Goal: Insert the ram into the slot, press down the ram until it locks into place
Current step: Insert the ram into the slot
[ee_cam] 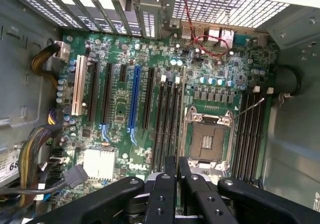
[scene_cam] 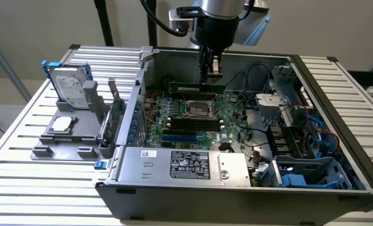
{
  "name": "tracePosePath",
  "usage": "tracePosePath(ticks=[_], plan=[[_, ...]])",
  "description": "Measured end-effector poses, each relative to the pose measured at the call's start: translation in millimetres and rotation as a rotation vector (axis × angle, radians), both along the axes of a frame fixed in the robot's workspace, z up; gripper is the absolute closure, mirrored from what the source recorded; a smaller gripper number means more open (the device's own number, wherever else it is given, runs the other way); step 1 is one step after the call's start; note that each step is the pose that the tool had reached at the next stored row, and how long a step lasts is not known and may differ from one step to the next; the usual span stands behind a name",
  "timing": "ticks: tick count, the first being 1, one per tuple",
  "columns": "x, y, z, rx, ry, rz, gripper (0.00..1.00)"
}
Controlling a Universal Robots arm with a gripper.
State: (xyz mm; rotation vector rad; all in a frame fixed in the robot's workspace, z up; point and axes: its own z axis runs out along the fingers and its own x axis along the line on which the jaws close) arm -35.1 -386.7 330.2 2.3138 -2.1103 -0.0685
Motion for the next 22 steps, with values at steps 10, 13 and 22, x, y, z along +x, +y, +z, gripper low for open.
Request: tracePosePath(ticks=[10,13,22], plan=[[0.0,0.0,-18.1,0.0001,-0.0001,0.003,0.87],[0.0,0.0,-23.7,0.0,0.0,0.003,0.87],[4.5,-0.8,-40.0,0.0001,0.0,0.003,0.87]])
